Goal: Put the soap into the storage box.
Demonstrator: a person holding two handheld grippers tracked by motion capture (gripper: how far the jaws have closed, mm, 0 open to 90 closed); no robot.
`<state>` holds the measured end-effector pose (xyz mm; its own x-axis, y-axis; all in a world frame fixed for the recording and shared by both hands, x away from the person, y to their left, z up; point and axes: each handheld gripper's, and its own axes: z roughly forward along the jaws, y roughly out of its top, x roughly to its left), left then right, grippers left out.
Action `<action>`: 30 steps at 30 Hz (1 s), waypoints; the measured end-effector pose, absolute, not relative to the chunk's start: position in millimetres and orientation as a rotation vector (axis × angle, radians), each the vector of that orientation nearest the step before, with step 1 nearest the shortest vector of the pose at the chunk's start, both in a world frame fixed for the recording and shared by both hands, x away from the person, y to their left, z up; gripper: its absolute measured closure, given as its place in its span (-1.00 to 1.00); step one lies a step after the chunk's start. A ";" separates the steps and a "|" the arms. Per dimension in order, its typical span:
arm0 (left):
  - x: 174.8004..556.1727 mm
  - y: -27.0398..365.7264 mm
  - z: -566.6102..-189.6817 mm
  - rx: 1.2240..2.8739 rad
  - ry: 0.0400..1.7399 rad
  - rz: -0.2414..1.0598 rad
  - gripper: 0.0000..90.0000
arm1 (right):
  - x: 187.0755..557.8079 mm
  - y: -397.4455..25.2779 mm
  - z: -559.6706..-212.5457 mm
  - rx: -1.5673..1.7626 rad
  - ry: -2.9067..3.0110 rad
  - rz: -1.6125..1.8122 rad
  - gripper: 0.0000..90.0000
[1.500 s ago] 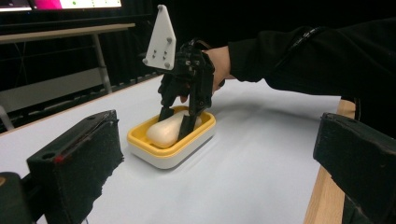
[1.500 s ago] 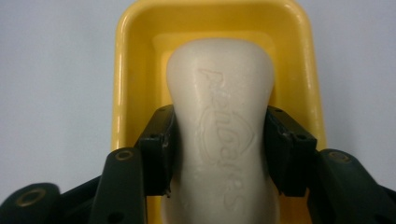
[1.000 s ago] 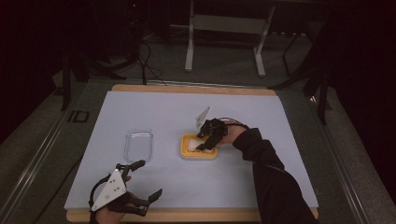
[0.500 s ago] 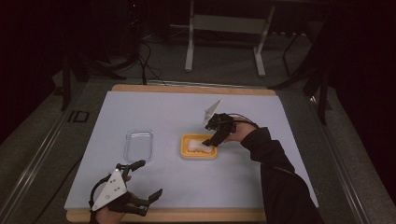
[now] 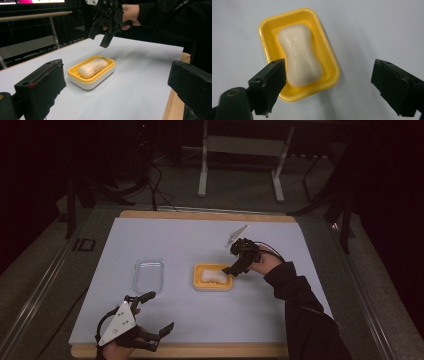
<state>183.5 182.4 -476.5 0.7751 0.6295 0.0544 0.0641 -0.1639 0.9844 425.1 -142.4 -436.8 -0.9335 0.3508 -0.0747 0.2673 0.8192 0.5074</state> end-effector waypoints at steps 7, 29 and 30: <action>183.8 182.2 -476.8 1.683 0.558 0.546 -0.97 | 419.9 -155.9 -434.8 0.575 2.760 0.790 -0.70; 184.0 181.6 -477.3 1.688 0.557 0.545 -0.97 | 389.8 -204.7 -430.0 0.890 2.537 0.919 -0.69; 183.9 181.5 -477.3 1.688 0.558 0.546 -0.97 | 387.3 -207.4 -429.6 0.907 2.525 0.933 -0.69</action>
